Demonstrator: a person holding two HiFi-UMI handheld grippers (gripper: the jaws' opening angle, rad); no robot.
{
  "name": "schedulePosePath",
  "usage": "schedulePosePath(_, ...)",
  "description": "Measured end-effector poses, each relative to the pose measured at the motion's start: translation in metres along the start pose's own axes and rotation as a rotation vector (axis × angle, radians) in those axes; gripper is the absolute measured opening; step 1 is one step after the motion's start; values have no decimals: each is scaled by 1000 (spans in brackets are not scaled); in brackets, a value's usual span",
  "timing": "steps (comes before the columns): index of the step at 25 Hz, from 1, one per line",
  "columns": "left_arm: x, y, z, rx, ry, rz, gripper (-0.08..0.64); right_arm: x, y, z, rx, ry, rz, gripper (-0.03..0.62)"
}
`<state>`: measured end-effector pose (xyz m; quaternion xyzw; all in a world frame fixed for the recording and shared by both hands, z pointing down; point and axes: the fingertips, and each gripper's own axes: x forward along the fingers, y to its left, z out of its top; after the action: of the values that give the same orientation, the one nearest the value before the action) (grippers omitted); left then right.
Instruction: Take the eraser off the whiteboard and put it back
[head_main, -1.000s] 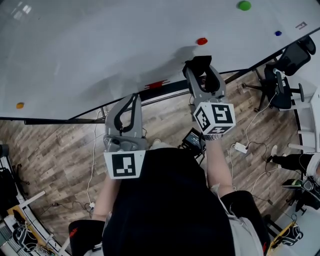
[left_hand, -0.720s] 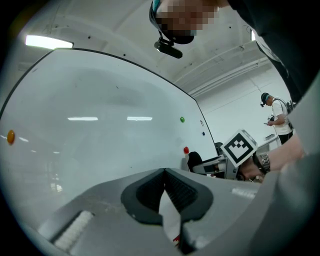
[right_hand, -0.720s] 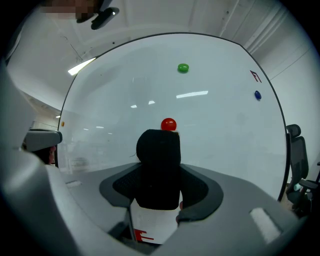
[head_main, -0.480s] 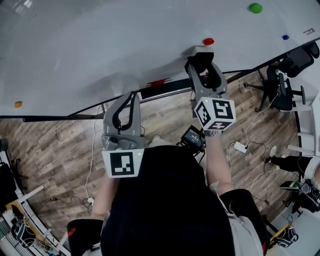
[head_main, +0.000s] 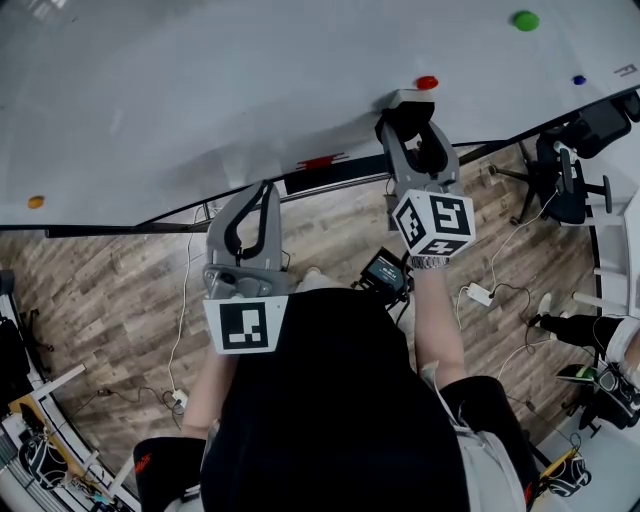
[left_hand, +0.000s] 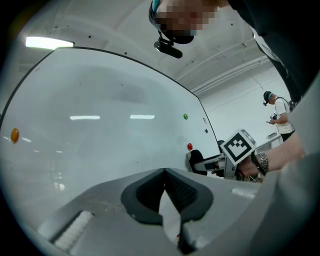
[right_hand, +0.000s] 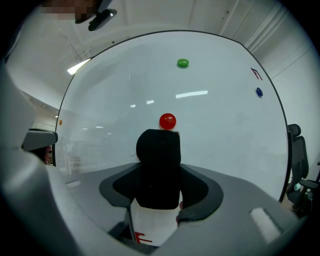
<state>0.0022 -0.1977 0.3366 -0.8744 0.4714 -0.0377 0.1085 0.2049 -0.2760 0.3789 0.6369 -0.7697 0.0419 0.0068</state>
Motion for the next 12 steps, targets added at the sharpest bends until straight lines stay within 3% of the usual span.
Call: schedulePosePath(12, -6, 10, -1, 0, -1, 32, 2, 5, -1, -1, -14, -12, 11, 229)
